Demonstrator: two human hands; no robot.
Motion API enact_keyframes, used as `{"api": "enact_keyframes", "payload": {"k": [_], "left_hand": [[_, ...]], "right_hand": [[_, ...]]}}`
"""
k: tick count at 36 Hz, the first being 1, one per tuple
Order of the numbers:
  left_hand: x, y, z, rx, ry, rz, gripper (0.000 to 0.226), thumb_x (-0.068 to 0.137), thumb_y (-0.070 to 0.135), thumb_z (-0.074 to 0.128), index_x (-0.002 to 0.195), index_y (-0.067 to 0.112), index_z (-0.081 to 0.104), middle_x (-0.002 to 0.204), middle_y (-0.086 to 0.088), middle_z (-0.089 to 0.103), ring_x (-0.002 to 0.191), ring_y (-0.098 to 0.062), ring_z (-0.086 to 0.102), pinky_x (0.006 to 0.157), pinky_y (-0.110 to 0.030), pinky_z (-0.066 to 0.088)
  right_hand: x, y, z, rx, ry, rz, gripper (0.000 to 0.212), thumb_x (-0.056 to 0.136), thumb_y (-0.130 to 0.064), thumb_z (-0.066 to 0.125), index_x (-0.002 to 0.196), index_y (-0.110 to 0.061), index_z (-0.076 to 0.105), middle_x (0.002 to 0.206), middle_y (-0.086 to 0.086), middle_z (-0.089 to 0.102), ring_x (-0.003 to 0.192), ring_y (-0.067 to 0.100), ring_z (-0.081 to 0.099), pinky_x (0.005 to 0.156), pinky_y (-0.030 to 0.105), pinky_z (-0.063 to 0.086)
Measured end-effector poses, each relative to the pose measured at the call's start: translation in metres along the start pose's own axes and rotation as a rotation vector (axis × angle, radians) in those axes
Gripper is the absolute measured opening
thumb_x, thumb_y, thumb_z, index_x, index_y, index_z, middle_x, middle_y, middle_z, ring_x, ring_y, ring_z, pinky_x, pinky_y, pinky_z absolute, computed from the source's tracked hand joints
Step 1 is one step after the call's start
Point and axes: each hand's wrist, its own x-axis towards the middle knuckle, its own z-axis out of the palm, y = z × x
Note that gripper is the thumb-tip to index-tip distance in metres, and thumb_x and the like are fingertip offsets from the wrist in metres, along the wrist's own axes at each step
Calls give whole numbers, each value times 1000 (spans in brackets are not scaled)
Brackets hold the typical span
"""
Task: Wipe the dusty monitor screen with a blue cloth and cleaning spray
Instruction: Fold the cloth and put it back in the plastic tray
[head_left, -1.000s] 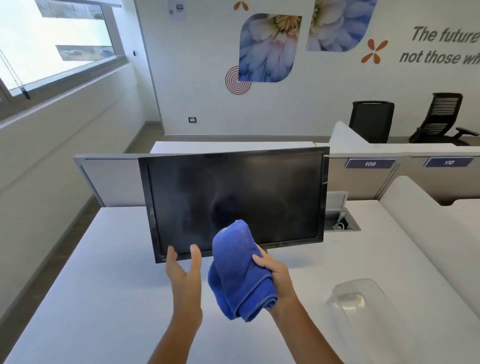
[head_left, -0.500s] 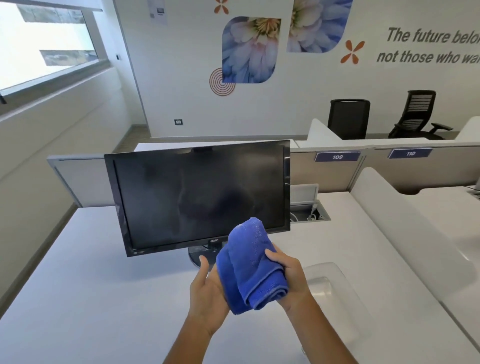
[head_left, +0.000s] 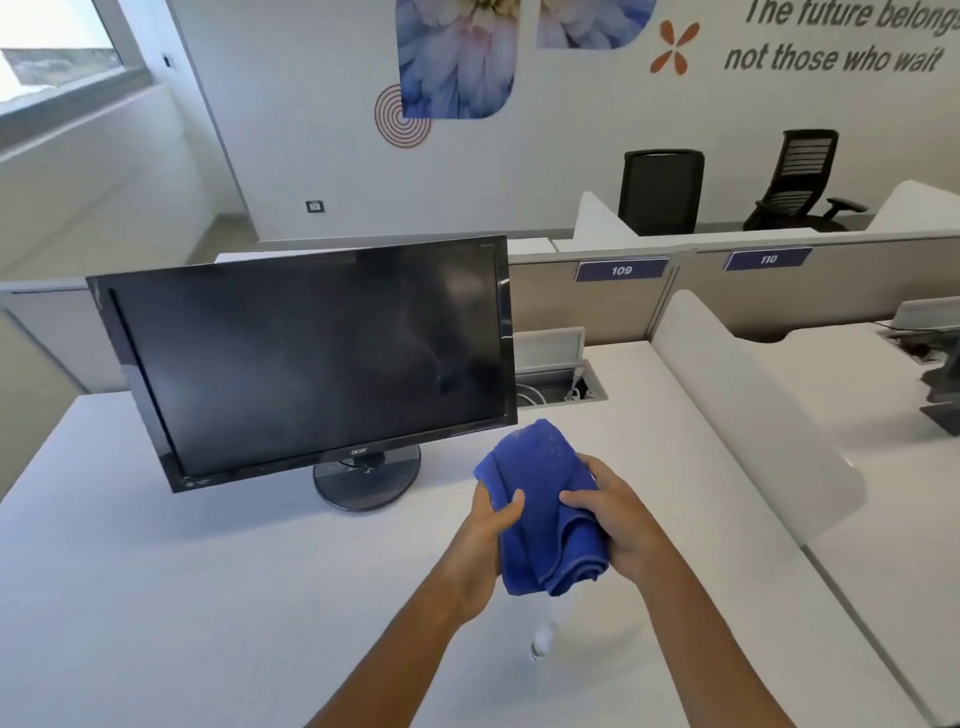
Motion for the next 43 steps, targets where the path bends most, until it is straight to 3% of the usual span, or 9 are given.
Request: {"api": "enact_keyframes", "payload": {"k": [4, 11, 17, 20, 25, 28, 31, 34, 43], "left_hand": [[8, -13, 27, 16, 5, -69, 87, 79, 72, 87, 154, 44, 51, 139, 10, 76, 126, -17, 75, 93, -34, 66], [22, -31, 57, 18, 86, -243, 48, 109, 62, 49, 147, 35, 58, 134, -6, 76, 118, -23, 74, 86, -38, 63], [23, -34, 52, 151, -4, -296, 60, 108, 72, 41, 162, 44, 39, 149, 6, 63, 123, -13, 66, 80, -34, 65], [27, -35, 50, 234, -21, -292, 59, 105, 75, 46, 155, 43, 43, 138, 12, 66, 121, -13, 68, 78, -32, 67], [33, -42, 45, 403, -13, -292, 50, 112, 62, 45, 154, 36, 43, 145, 7, 58, 132, -21, 63, 86, -32, 63], [36, -45, 42, 456, 21, -278, 46, 113, 56, 49, 152, 31, 48, 147, 6, 59, 136, -22, 62, 100, -41, 63], [38, -46, 39, 496, 60, -230, 32, 112, 50, 55, 141, 37, 52, 145, 10, 60, 132, -20, 64, 90, -33, 63], [38, -47, 37, 528, 89, -189, 11, 112, 46, 57, 116, 53, 50, 119, 29, 59, 109, -2, 63, 76, -18, 55], [44, -48, 27, 617, 128, -150, 23, 112, 40, 59, 101, 58, 51, 107, 40, 54, 96, 7, 61, 64, -6, 49]], "right_hand": [[3, 12, -29, -146, 38, 50, 39, 96, -5, 66, 129, -26, 63, 121, 5, 77, 108, 31, 76, 91, 49, 65], [5, 49, -54, -264, 66, 175, 35, 96, -2, 60, 124, -23, 64, 119, 6, 76, 112, 30, 72, 101, 51, 61], [7, 66, -51, -331, 96, 173, 21, 81, -19, 62, 98, -30, 68, 89, -5, 81, 91, 23, 75, 86, 44, 65], [11, 71, -48, -403, 110, 124, 18, 71, -31, 61, 87, -29, 69, 89, 3, 81, 94, 32, 76, 89, 49, 64], [23, 87, -47, -576, 117, 124, 17, 94, -22, 64, 101, -7, 66, 100, 21, 75, 94, 37, 72, 90, 54, 60], [25, 93, -43, -646, 139, 133, 7, 98, -18, 66, 98, -18, 59, 104, 15, 73, 99, 32, 70, 91, 44, 57], [27, 99, -40, -742, 117, 126, 11, 101, -19, 67, 108, -16, 59, 103, 3, 64, 99, 23, 62, 87, 32, 48], [29, 103, -37, -779, 148, 174, 23, 98, -20, 68, 119, -16, 59, 111, 3, 65, 99, 20, 61, 86, 30, 44], [28, 108, -21, -1004, 246, 193, 67, 81, -35, 85, 133, -9, 51, 128, 9, 58, 116, 28, 62, 94, 35, 53]]}}
